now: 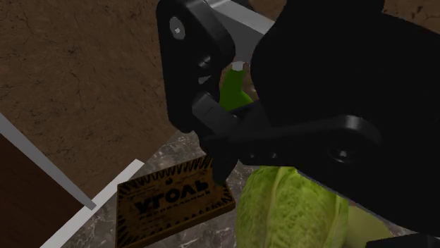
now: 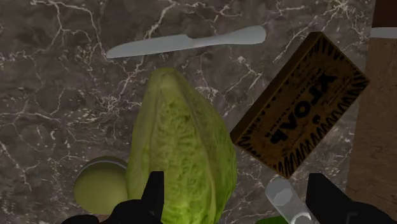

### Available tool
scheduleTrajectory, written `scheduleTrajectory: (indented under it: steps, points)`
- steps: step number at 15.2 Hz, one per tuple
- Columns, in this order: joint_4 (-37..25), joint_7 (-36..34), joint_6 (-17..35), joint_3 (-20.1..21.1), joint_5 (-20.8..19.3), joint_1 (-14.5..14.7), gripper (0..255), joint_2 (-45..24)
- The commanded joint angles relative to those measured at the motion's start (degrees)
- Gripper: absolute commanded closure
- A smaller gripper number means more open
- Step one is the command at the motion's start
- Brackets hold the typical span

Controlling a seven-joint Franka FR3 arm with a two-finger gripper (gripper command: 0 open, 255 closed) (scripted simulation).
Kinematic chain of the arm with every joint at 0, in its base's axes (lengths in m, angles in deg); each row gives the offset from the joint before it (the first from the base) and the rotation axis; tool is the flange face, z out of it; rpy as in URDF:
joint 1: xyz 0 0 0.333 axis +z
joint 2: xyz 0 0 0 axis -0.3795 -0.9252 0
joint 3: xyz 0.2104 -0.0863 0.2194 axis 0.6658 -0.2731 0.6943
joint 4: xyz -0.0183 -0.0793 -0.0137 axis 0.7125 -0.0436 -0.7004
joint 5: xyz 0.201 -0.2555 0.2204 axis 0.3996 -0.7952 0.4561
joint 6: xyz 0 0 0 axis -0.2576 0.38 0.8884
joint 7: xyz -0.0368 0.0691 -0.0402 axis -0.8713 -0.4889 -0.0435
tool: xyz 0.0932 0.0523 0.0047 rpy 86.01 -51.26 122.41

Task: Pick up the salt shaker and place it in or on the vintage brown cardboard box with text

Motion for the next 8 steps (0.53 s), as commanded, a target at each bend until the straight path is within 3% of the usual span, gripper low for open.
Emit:
scheduleTrajectory:
  steps: [1,8]
  points:
    - [0.49,-0.58,4.44,1.56,1.12,1.02,0,-2.96]
    - [-0.12,-2.18,18.29,6.49,3.62,3.9,0,-14.44]
